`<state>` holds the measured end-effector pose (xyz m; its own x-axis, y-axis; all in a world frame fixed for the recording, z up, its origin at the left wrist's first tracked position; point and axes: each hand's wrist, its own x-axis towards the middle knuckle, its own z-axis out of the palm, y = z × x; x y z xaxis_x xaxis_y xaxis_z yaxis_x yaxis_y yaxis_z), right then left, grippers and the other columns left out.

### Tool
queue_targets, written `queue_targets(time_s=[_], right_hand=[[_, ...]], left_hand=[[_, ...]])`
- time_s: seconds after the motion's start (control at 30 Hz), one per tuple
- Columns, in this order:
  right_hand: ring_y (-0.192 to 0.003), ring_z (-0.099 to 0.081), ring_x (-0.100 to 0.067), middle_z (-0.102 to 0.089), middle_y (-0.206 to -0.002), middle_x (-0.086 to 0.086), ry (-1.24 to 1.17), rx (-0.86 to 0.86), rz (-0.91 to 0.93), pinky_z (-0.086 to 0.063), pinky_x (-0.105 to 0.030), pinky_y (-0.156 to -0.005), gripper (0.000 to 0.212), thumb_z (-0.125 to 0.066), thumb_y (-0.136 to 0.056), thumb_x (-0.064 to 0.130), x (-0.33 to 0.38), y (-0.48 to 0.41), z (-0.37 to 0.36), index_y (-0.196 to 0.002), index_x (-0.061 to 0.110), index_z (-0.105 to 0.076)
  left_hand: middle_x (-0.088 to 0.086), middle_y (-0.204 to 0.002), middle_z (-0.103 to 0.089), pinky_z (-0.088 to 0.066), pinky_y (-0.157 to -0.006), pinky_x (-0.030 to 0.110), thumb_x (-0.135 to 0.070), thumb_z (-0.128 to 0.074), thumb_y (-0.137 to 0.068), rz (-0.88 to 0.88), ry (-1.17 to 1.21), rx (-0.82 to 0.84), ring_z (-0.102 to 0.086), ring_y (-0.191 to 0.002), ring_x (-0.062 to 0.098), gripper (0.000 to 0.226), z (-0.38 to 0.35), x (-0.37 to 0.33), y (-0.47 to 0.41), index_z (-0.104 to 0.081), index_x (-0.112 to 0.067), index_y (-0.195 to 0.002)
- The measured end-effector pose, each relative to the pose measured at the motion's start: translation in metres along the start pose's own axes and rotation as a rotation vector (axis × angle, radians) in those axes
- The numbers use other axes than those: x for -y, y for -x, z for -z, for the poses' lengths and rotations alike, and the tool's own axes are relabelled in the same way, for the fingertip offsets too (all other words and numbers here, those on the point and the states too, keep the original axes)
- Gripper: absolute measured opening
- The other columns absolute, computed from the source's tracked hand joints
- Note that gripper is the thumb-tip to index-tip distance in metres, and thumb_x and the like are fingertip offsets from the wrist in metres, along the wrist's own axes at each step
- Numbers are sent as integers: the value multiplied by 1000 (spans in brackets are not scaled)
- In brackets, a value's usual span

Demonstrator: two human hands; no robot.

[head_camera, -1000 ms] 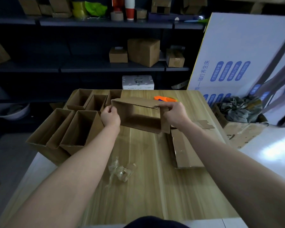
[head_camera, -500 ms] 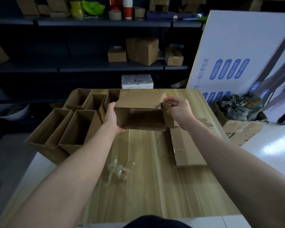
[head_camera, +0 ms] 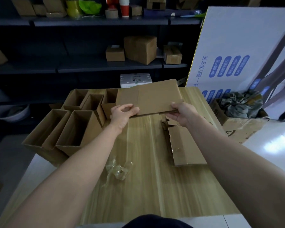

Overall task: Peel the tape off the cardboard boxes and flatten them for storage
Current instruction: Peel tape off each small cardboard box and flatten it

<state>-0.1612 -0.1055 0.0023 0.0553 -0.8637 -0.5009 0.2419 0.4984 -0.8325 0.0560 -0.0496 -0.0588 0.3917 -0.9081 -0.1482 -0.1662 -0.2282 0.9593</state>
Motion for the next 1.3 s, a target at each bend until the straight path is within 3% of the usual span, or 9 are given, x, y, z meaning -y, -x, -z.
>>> queue_targets(time_s=[0.17, 0.3, 0.37, 0.43, 0.63, 0.73, 0.87, 1.1, 1.3], right_hand=[[-78, -63, -29, -60, -94, -15, -117, -68, -21, -59, -38, -51, 23, -53, -93, -3, -3, -6, 17, -115, 0, -49], [-99, -59, -33, -58, -101, -15, -250, -53, -61, -56, -45, -77, 17, -50, -95, -4, -10, -6, 28, -112, 0, -49], [-95, -60, -30, -59, -93, -14, -147, -30, -142, -58, -43, -69, 10, -52, -92, -7, -10, -2, 42, -98, 1, -53], [-85, -62, -27, -62, -91, -14, 9, -18, -228, -59, -39, -52, 16, -56, -88, -10, -10, -2, 60, -99, 1, -55], [-101, -56, -31, -54, -121, -10, 450, -243, -262, -47, -43, -84, 44, -63, -89, 11, 0, -4, 123, -130, 2, -47], [-76, -52, -24, -53, -96, -8, 490, -498, -118, -43, -33, -66, 44, -61, -86, 15, 6, -14, 159, -126, 1, -50], [-106, -54, -34, -52, -125, -15, 683, -612, -142, -50, -35, -68, 64, -63, -70, 28, -4, -30, 192, -127, 4, -50], [-76, -56, -26, -60, -84, -11, 820, -381, -78, -51, -36, -67, 29, -62, -83, 14, -7, -34, 187, -108, -1, -60], [-86, -54, -23, -65, -110, -16, 931, -246, 44, -46, -30, -72, 28, -54, -89, 4, -8, -43, 161, -115, -2, -63]], left_hand=[[7, -147, -36, -44, -102, 47, -49, -82, -62, 369, 374, -179, -47, -125, 29, 100, -20, -6, -4, -30, -26, -144], [14, -111, -53, -53, -90, 43, -25, -68, -85, 540, 633, 116, -61, -95, 27, 36, -68, -29, 18, -47, -15, -114], [17, -97, -56, -53, -81, 43, -3, -51, -95, 508, 733, 99, -60, -80, 26, 3, -92, -37, 23, -50, -3, -98], [23, -101, -56, -52, -79, 45, 16, -35, -90, 490, 796, 7, -58, -81, 30, 21, -108, -37, 18, -51, 3, -95], [15, -126, -55, -55, -73, 47, 19, -27, -84, 436, 551, -65, -59, -105, 36, 59, -157, -20, -3, -39, -6, -136], [17, -131, -54, -53, -68, 37, 14, -27, -88, 456, 343, 28, -58, -111, 35, 55, -178, -5, -7, -40, -6, -138], [14, -140, -45, -45, -97, 43, 1, -29, -95, 505, 69, 125, -49, -123, 34, 47, -203, 16, -3, -36, -8, -141], [12, -152, -30, -31, -108, 34, -3, -60, -90, 438, -253, 212, -34, -137, 28, 73, -218, 37, 6, -19, -7, -150], [14, -147, -38, -33, -106, 34, -5, -67, -85, 404, -410, 312, -39, -133, 29, 72, -211, 41, 13, -27, -1, -145]])
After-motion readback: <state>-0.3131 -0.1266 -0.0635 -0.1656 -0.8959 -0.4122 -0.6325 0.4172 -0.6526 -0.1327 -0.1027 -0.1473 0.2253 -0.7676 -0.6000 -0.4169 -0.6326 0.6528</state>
